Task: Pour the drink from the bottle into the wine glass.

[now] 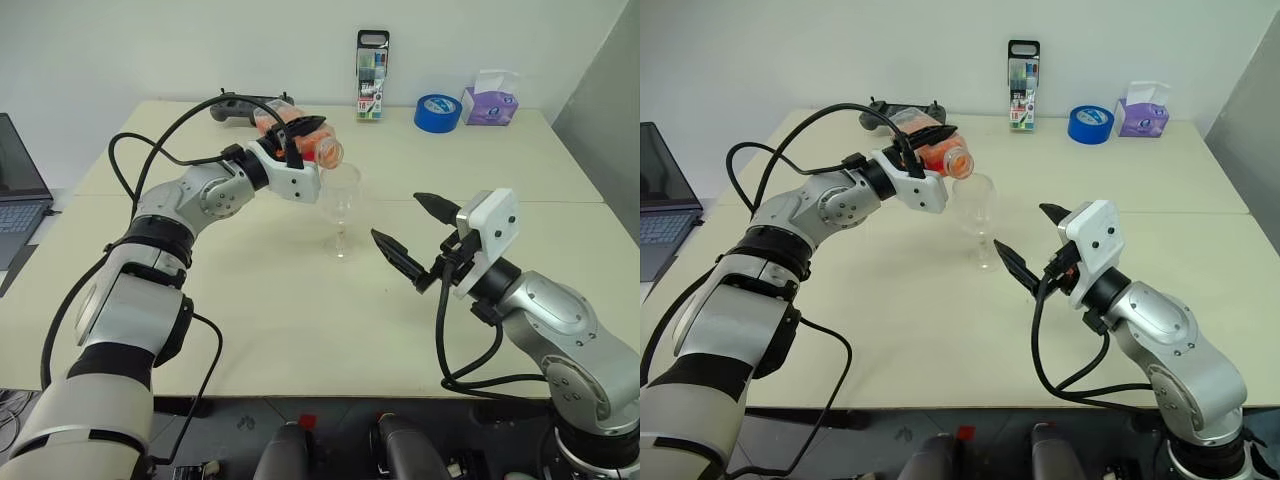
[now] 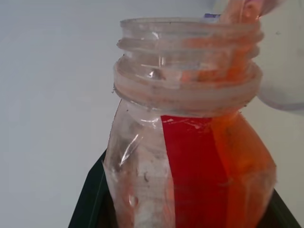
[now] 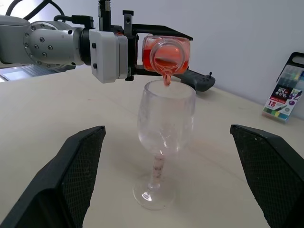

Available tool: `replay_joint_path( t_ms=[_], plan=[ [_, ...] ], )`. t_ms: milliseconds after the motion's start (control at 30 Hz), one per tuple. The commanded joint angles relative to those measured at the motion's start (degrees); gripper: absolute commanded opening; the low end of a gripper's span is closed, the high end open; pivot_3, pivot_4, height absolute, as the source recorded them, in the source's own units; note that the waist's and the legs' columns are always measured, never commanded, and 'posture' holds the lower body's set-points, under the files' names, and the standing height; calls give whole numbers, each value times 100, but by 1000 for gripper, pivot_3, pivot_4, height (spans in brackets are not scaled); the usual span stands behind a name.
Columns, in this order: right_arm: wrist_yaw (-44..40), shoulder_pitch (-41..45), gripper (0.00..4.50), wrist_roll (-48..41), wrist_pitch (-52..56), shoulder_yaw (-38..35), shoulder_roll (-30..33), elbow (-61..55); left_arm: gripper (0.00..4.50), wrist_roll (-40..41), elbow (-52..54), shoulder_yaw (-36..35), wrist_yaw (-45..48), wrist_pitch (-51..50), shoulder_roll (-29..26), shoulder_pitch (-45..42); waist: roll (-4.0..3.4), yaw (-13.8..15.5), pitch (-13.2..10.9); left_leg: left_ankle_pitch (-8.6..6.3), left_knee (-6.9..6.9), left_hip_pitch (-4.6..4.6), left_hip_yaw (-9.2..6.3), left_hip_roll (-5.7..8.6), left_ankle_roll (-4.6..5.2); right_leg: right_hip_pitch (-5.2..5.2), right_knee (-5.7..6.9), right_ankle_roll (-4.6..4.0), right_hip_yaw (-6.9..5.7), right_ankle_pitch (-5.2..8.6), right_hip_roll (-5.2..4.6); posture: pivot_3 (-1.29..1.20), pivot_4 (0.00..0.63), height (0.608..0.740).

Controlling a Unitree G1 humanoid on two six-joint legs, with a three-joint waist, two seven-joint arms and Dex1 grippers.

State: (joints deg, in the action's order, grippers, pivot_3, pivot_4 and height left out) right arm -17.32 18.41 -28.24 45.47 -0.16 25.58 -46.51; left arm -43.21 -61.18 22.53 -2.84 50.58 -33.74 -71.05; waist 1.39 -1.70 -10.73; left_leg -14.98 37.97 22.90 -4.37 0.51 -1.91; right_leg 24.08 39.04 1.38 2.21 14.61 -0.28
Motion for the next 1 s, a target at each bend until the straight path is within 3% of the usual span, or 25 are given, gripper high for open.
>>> replay_joint_path(
  t_ms=[33, 1000],
  plan=[
    [20, 30, 4500, -32, -40, -103, 40, -198, 1636, -113, 122, 62, -300, 16, -148, -352, 0, 0, 0, 0, 0, 1, -1, 0, 0, 0, 0, 0, -1, 0, 0, 0, 150, 740],
    [-87, 151, 4500, 24, -119, -2, 136, -32, 1636, -894, -66, 706, -1182, 70, -444, -804, 0, -1, 0, 0, 1, 0, 3, 1, 0, 0, 3, 0, 1, 0, -1, 0, 150, 740]
  ],
)
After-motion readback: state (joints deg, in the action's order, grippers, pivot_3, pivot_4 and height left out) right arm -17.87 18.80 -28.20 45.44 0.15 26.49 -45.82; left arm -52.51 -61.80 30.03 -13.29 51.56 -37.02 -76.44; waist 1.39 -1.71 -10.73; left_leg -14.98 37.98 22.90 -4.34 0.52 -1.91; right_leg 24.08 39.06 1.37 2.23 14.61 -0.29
